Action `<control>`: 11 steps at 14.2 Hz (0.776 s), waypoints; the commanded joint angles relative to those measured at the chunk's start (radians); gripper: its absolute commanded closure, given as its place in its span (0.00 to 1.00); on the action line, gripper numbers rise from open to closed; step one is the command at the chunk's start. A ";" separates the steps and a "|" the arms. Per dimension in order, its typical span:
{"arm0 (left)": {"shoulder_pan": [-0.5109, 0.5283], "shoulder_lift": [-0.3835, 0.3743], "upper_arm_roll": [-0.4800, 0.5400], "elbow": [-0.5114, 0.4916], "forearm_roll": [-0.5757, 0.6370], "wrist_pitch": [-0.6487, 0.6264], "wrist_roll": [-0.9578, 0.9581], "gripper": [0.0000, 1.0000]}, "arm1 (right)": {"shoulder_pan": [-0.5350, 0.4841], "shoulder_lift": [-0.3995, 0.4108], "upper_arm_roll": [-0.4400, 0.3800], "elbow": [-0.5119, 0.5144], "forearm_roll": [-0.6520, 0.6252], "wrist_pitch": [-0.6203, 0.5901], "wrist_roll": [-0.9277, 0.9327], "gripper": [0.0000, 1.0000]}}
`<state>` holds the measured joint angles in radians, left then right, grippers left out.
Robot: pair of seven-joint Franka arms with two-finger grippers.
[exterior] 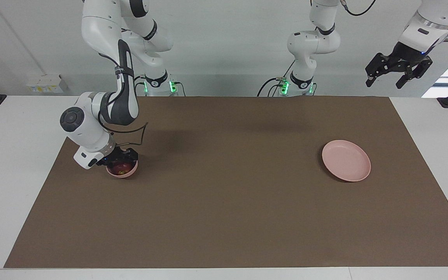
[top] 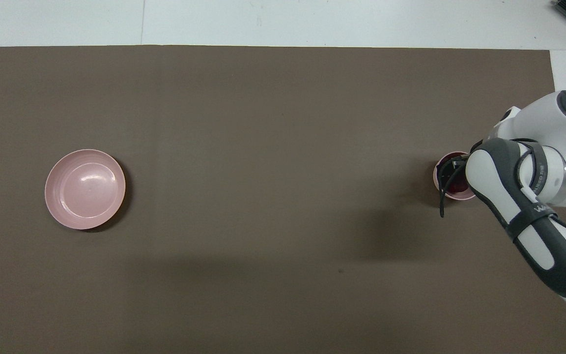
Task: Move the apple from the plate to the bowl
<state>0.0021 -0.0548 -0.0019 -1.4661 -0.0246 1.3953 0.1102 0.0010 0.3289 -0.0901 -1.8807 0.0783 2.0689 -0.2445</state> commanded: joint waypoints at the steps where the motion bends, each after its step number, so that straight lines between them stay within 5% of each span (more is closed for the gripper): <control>1: 0.004 -0.023 -0.009 -0.036 0.022 0.021 0.017 0.00 | -0.007 -0.013 0.006 0.023 -0.020 -0.003 0.021 0.00; 11: -0.004 0.050 -0.018 0.070 0.038 -0.047 0.045 0.00 | 0.025 -0.278 0.004 0.146 -0.058 -0.318 0.281 0.00</control>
<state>0.0022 -0.0340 -0.0083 -1.4496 -0.0194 1.3904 0.1386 0.0297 0.1114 -0.0873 -1.7468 0.0600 1.7993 0.0095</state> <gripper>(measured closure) 0.000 0.000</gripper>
